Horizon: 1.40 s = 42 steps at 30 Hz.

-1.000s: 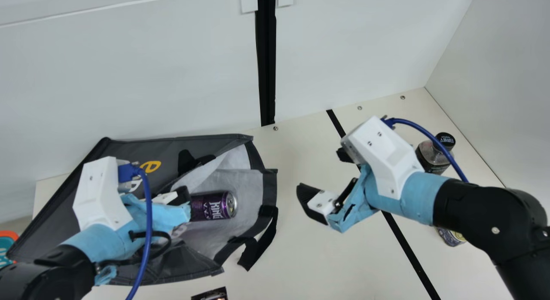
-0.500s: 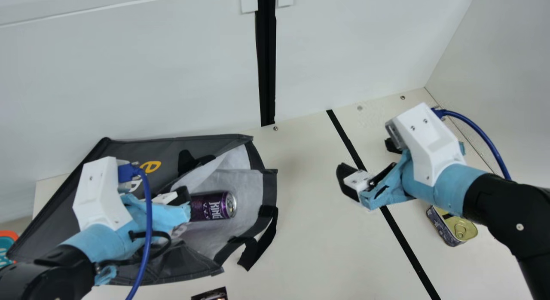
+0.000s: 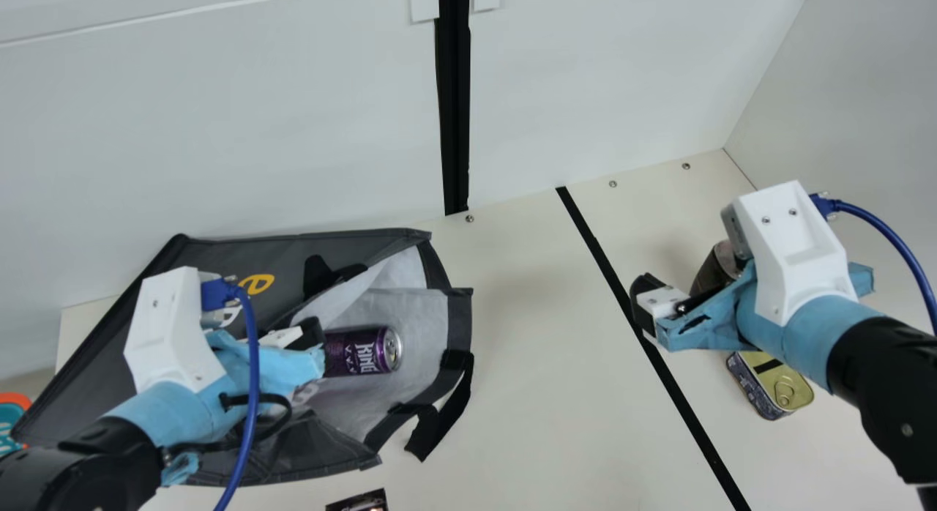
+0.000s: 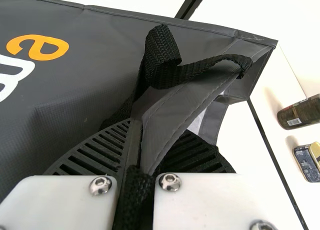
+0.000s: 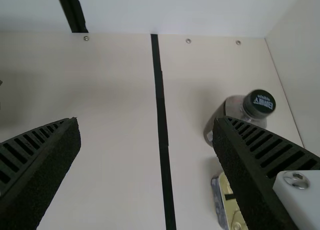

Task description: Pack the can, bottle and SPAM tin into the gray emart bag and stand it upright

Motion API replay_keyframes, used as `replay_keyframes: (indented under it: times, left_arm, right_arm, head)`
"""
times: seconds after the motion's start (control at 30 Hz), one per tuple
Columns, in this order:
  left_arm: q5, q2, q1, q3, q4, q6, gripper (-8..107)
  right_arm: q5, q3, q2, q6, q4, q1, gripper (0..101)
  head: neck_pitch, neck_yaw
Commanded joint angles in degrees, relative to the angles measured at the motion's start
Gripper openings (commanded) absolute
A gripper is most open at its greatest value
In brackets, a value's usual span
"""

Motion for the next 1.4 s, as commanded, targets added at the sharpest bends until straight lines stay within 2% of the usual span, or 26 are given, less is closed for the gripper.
replay_keyframes:
  times: [0.0, 0.27, 0.57, 0.83, 1.37]
  left_arm:
    - [0.0, 0.0, 0.0, 0.0, 0.0, 0.0, -8]
    - [0.0, 0.0, 0.0, 0.0, 0.0, 0.0, -8]
    - [0.0, 0.0, 0.0, 0.0, 0.0, 0.0, -8]
    - [0.0, 0.0, 0.0, 0.0, 0.0, 0.0, -8]
    - [0.0, 0.0, 0.0, 0.0, 0.0, 0.0, -8]
  right_arm:
    - [1.1, -0.3, -0.5, 7.1, -5.7, 0.9, 95]
    - [5.6, -1.3, -2.4, 18.7, -14.4, 6.8, 95]
    - [6.7, -0.3, -4.8, 26.8, -18.3, 9.8, 95]
    - [8.9, -0.3, -7.1, 31.0, -21.3, 9.8, 95]
    - [17.4, -3.8, -11.0, 34.4, -27.5, 13.2, 95]
  head:
    - [-1.3, -0.1]
    - [-1.3, -0.1]
    - [-1.3, -0.1]
    - [-1.3, -0.1]
    - [-1.3, -0.1]
